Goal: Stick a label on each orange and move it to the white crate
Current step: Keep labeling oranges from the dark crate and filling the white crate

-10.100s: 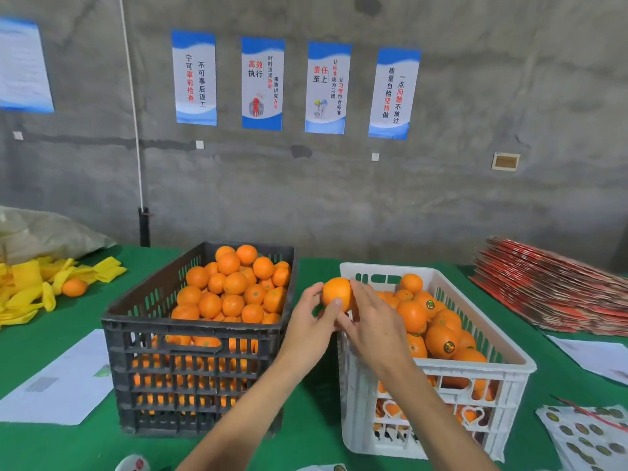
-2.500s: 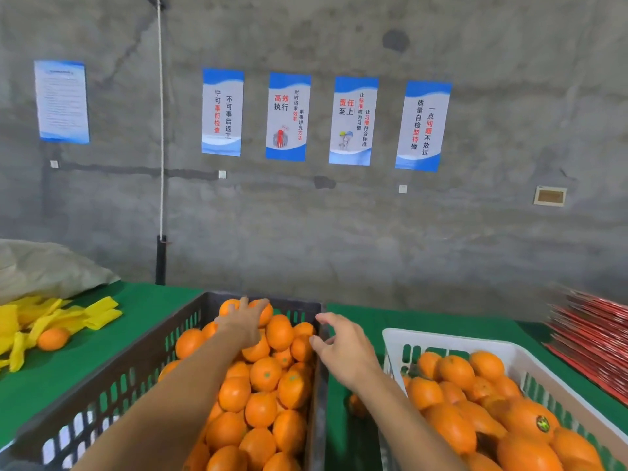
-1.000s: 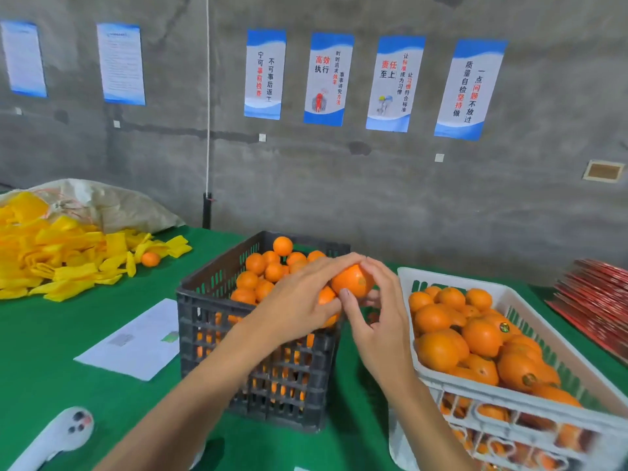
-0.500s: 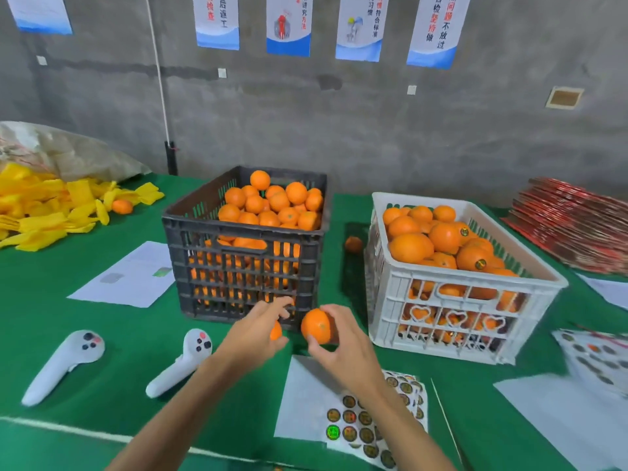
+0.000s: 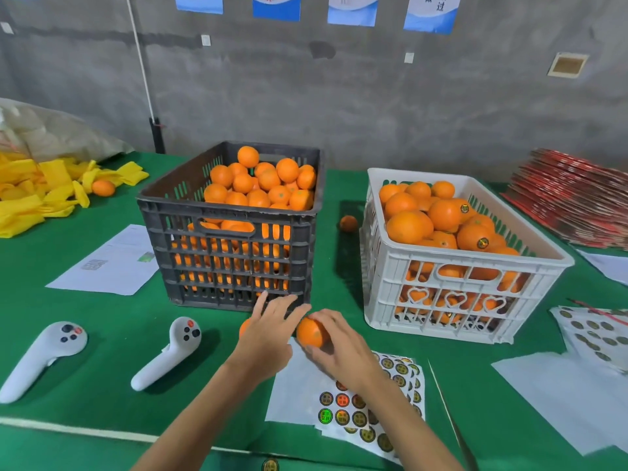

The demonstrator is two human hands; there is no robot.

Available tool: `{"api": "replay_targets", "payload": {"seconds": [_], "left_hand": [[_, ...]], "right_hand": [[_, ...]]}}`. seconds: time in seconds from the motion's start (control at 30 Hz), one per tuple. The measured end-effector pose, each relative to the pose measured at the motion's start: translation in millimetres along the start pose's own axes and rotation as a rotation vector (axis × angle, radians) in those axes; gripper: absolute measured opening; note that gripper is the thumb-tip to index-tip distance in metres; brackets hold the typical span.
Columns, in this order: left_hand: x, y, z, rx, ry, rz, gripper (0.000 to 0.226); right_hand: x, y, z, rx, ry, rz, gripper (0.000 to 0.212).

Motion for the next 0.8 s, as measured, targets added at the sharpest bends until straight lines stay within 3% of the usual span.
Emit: {"api": "replay_targets", "payload": {"seconds": [0.13, 0.3, 0.43, 0.53, 0.63, 0.8], "left_hand": [[9.2, 31.9, 7.2, -0.27, 0.027, 0.102, 0.077], [15.9, 46.1, 15.9, -0.562, 0.066, 0.029, 0.067], [6.3, 46.7, 36.4, -0.827, 0.158, -0.205, 0.066], [-0.8, 46.6, 55.5, -1.034, 0.179, -0.376, 0.066], [0.3, 48.4, 58.3, -1.09, 0.233, -0.444, 0.065], [5.5, 59.5, 64.1, -1.148, 0.294, -0.491, 0.066]], "right_hand": [[0.2, 10.9, -12.5, 0.102, 0.05, 0.074, 0.057], [-14.9, 36.1, -31.1, 0.284, 0.098, 0.179, 0.044], [-35.1, 48.0, -48.6, 0.036, 0.131, 0.017, 0.028], [-47.3, 58.1, -46.5, -0.147, 0.008, -0.047, 0.045], [-53.1, 66.8, -41.8, -0.188, -0.084, -0.049, 0.067], [-43.1, 70.1, -41.6, -0.222, -0.088, -0.064, 0.062]]}}
Point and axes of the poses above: each hand's wrist, its own x-axis towards the middle knuckle, its own z-axis out of the palm, y = z × x, the point moved 6 cm from there along x, towards the middle knuckle, and after that the axes turned 9 degrees about -x, right-handed, at the moved point
